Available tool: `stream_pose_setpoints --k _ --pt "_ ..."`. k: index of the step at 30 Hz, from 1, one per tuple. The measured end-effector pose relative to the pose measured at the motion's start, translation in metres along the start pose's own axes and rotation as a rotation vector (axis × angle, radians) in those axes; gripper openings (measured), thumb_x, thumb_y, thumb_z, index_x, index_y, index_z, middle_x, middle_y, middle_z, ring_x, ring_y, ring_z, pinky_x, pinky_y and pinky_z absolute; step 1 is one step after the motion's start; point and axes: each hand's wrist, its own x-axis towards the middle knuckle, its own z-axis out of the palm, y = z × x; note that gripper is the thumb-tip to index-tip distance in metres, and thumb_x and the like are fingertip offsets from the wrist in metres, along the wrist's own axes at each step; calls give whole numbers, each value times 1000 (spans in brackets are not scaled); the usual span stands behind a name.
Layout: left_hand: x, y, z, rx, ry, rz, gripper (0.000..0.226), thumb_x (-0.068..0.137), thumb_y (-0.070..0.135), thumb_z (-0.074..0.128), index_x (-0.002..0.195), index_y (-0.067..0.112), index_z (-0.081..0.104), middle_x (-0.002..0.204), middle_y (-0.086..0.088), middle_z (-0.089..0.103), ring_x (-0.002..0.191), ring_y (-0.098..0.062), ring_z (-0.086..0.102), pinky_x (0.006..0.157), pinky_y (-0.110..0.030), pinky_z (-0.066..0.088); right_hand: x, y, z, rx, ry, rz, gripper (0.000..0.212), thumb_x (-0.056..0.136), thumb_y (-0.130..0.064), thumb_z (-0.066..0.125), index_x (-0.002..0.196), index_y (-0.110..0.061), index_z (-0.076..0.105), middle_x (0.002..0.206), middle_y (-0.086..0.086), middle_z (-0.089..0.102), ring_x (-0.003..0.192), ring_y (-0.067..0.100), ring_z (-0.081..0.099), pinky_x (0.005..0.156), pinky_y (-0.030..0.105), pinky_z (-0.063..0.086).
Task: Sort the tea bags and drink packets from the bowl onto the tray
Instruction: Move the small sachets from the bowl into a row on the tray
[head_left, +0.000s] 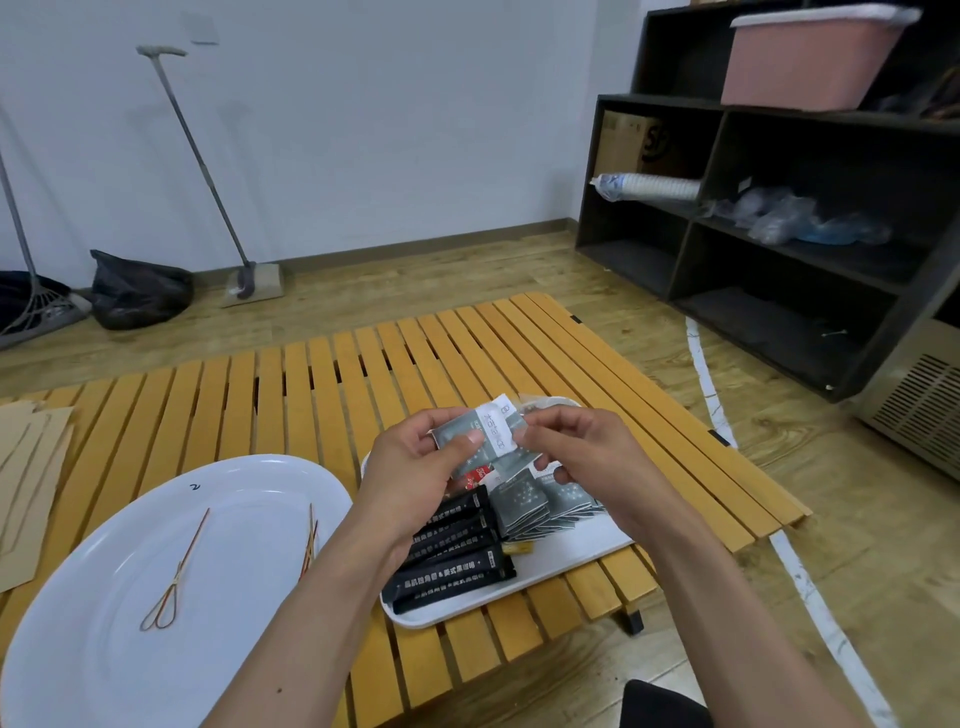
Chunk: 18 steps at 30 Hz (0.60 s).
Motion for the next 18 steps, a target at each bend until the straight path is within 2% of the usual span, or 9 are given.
stream_pose_setpoints --k 4,6,8,13,16,18 --pt "0 -2 0 -28 47 -14 20 90 15 76 109 20 72 93 -4 81 78 -17 77 70 -32 63 3 1 -11 49 179 41 12 85 -23 80 92 -14 77 83 -3 77 62 7 62 58 24 47" --pt "1 -2 0 -57 76 -40 17 89 13 76 105 17 72 91 -6 81 84 -24 78 80 -41 64 7 5 -22 -36 293 96 13 84 -22 79 91 -13 75 84 -1 76 59 7 64 57 26 46" --pt "2 -1 0 -95 86 -63 15 89 10 76 103 13 71 90 -8 81 85 -24 79 80 -41 64 10 13 -31 -168 320 157 13 83 -21 79 91 -11 74 82 2 72 61 12 62 56 28 45" --pt "0 2 1 -128 77 -92 17 89 6 75 104 11 69 93 -10 80 78 -17 78 66 -30 63 15 24 -35 -315 241 317 25 83 -21 80 91 1 72 68 8 63 61 19 51 48 26 37" --pt "-2 4 1 -81 87 -80 22 89 7 75 107 17 70 93 -7 80 60 -5 73 50 -18 54 17 25 -33 -381 241 333 20 83 -22 78 87 -4 71 69 9 62 56 18 47 47 26 35" --pt "-3 5 0 -51 98 -77 22 89 10 75 108 19 71 92 -6 80 54 -3 69 47 -17 50 18 26 -31 -434 235 328 26 84 -24 77 89 1 72 73 8 65 57 17 51 49 26 37"
